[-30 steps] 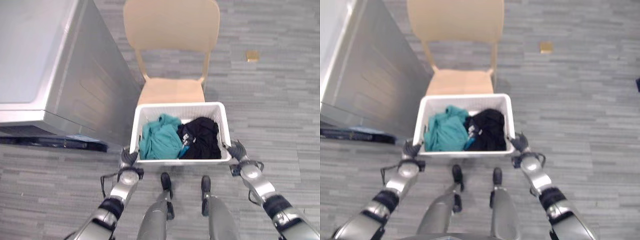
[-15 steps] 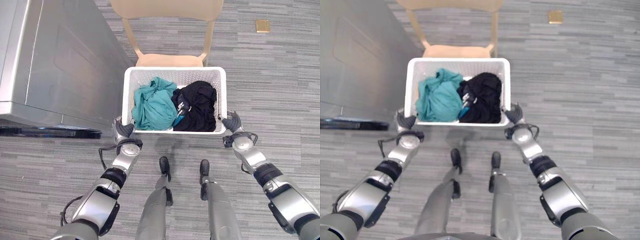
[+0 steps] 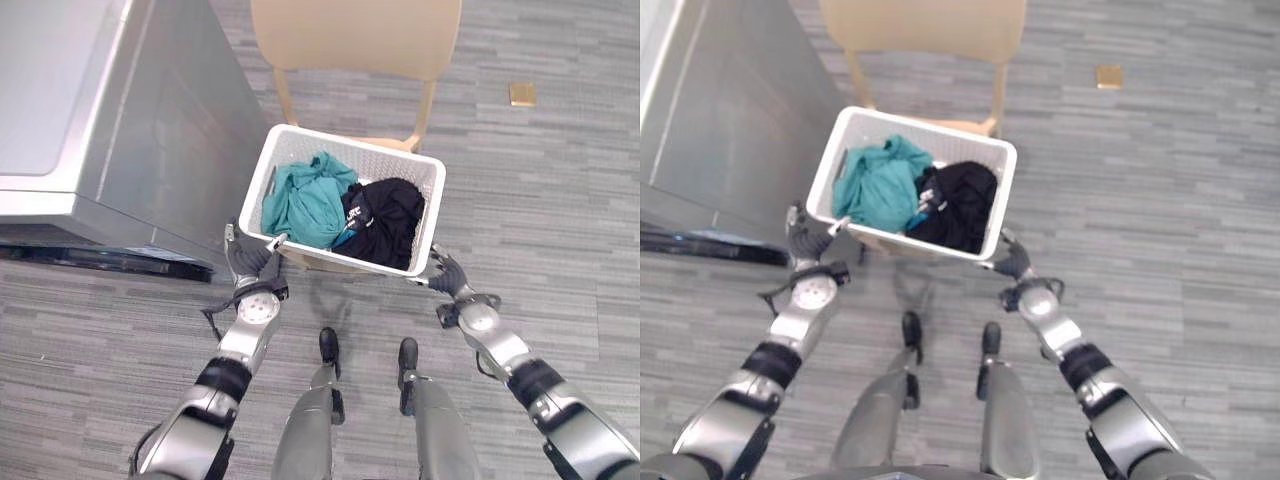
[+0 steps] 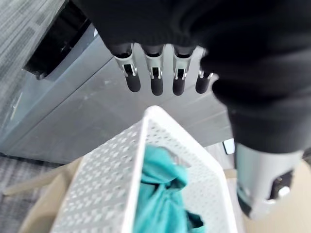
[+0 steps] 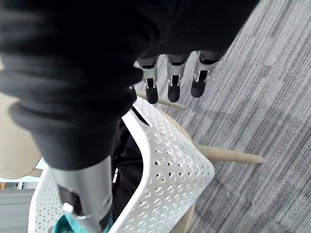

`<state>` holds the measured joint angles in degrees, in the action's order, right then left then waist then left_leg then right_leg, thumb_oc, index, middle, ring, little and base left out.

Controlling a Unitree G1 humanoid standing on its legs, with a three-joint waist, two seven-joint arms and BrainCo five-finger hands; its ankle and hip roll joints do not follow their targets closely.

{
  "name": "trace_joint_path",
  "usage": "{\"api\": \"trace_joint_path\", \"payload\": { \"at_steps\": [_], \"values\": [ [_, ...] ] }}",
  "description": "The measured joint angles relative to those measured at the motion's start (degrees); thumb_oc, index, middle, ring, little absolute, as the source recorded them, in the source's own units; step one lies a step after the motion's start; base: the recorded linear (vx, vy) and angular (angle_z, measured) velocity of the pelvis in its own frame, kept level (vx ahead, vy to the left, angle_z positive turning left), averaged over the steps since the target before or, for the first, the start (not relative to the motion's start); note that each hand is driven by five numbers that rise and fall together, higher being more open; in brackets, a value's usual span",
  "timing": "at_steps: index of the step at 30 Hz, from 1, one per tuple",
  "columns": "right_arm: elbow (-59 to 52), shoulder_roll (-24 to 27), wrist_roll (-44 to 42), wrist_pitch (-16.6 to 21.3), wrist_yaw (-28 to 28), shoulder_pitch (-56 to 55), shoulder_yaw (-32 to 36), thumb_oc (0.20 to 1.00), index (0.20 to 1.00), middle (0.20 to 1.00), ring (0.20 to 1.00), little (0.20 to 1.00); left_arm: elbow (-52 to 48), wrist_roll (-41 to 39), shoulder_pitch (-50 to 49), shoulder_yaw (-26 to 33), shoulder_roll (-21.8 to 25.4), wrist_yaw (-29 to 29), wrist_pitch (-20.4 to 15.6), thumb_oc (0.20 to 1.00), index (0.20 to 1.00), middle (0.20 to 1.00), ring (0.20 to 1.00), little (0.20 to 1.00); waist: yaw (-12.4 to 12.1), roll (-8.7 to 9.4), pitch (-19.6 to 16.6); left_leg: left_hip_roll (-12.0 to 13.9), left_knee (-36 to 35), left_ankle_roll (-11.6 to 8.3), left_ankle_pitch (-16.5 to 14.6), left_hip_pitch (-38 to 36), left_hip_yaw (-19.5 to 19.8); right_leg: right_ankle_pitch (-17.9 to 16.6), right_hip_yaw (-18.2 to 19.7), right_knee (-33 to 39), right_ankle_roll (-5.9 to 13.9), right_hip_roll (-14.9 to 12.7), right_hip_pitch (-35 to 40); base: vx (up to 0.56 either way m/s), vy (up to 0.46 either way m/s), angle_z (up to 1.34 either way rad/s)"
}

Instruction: Grab the laundry basket,head to the washer,open it,put in the laundry and shut it.

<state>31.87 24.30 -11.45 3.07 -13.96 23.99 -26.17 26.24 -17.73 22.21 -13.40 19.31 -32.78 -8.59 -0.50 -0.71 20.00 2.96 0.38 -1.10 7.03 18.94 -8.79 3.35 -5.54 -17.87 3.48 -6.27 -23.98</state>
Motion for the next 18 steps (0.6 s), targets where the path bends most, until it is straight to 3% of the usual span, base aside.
{"api": "trace_joint_path", "payload": {
  "at_steps": [8,12,13,18],
  "values": [
    [-5.1,2.6,2.7,1.0,4.6,-12.0,11.2,1.0,1.0,1.0,1.0,1.0,-3.0,0.1,-13.6,3.4,0.5,9.7,0.0,1.0,1.0,1.0,1.0,1.0,-1.1,-0.39,-0.4,0.1,-0.7,-0.06,-0.1,-4.2,0.4,0.2,-0.4,0.3,0.06,0.0,4.5,0.05,-0.023,0.03],
    [-5.6,3.6,6.3,1.2,7.6,-22.2,15.1,1.0,1.0,1.0,1.0,1.0,-2.5,2.2,-24.1,4.2,2.9,15.6,1.6,1.0,1.0,1.0,1.0,1.0,-1.2,-1.18,-3.5,0.0,-1.8,-0.32,-0.7,-7.8,1.7,1.0,-1.8,1.7,0.04,0.1,9.1,0.06,-0.053,0.15],
    [-4.4,4.0,7.3,1.5,8.1,-26.1,15.8,1.0,1.0,1.0,1.0,1.0,-0.7,3.1,-28.5,5.3,3.3,17.0,1.6,1.0,1.0,1.0,1.0,1.0,-1.2,-1.46,-5.5,0.1,-1.9,-0.33,-1.2,-8.9,1.8,1.2,-2.0,2.2,0.14,0.1,10.4,0.03,-0.076,0.15],
    [2.7,3.5,10.8,2.0,9.6,-29.1,15.0,1.0,1.0,1.0,1.0,1.0,12.6,3.2,-31.3,6.7,0.2,20.9,2.6,1.0,1.0,1.0,1.0,1.0,-1.2,-3.08,-7.9,0.4,-2.3,-0.49,-1.3,-11.2,3.7,1.5,-3.9,3.8,0.01,0.9,14.4,0.03,-0.101,0.18]
  ]
}}
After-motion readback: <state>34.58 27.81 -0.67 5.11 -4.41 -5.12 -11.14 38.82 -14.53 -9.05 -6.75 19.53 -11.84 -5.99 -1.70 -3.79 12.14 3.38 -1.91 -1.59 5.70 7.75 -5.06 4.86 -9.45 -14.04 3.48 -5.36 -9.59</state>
